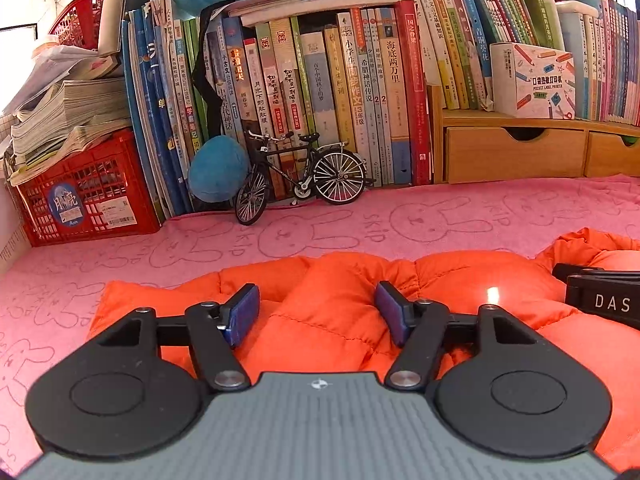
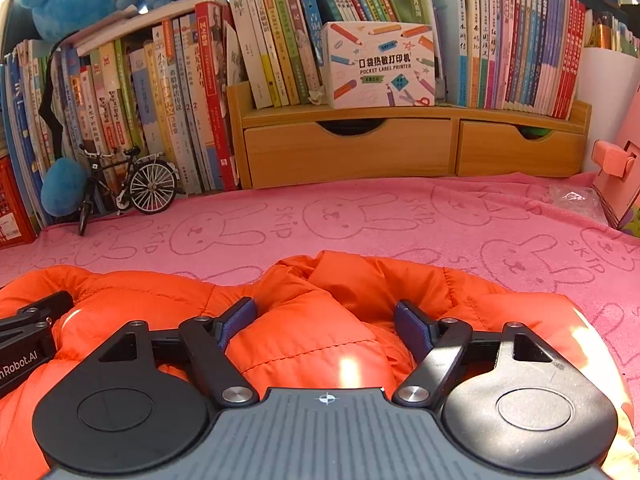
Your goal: Fold clothes
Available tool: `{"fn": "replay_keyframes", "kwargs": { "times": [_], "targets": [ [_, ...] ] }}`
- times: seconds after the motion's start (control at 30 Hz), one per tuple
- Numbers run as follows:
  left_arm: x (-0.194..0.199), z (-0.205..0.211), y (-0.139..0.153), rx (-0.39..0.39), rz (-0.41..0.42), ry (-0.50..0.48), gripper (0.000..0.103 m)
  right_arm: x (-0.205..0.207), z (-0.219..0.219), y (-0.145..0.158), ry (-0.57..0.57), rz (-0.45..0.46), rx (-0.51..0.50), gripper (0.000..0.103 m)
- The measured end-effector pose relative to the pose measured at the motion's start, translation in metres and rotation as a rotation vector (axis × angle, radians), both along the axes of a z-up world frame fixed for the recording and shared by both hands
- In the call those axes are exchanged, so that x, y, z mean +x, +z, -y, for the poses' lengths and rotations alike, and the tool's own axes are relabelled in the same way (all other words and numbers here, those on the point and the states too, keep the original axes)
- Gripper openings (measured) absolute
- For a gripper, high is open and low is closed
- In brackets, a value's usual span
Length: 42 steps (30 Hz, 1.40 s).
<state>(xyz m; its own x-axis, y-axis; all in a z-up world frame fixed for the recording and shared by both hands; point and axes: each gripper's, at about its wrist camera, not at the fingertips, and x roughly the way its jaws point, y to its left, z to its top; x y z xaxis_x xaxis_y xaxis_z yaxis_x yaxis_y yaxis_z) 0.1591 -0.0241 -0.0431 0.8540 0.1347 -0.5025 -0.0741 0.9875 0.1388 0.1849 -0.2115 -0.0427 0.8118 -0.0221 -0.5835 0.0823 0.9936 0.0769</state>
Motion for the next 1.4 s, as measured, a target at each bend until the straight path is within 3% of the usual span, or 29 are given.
{"fn": "replay_keyframes", "kwargs": {
  "times": [0.17, 0.33, 0.6, 0.73, 0.87, 0.97, 1.1, 1.23, 1.4],
  "targets": [
    [0.005, -0.009, -0.002, -0.052, -0.038, -0.003, 0.068, 0.002, -0.003, -0.001, 0.001, -0.011, -0.023, 0.078],
    [0.008, -0.010, -0.005, -0.018, -0.065, -0.030, 0.071, 0.004, -0.003, -0.001, 0.004, -0.021, -0.033, 0.079],
    [0.010, -0.014, -0.008, 0.036, -0.083, -0.070, 0.079, 0.003, -0.018, -0.001, 0.070, -0.029, -0.221, 0.084],
    [0.014, -0.017, -0.010, 0.021, -0.108, -0.072, 0.083, 0.003, -0.020, -0.002, 0.085, -0.031, -0.250, 0.088],
    [0.007, -0.023, -0.005, -0.019, -0.083, -0.054, 0.084, 0.008, -0.020, -0.003, 0.077, -0.045, -0.240, 0.093],
    [0.001, -0.028, -0.001, -0.049, -0.064, -0.041, 0.085, 0.005, -0.008, -0.001, 0.087, -0.032, -0.155, 0.093],
    [-0.008, -0.035, 0.004, -0.088, -0.037, -0.024, 0.084, -0.025, 0.009, 0.020, 0.041, 0.082, -0.045, 0.089],
    [-0.052, -0.026, 0.035, -0.074, 0.075, -0.042, 0.083, -0.069, 0.006, 0.047, 0.109, 0.208, -0.024, 0.089],
    [-0.062, -0.008, 0.038, 0.023, 0.105, -0.033, 0.083, -0.089, -0.021, 0.050, 0.189, 0.206, -0.117, 0.089]
  ]
}}
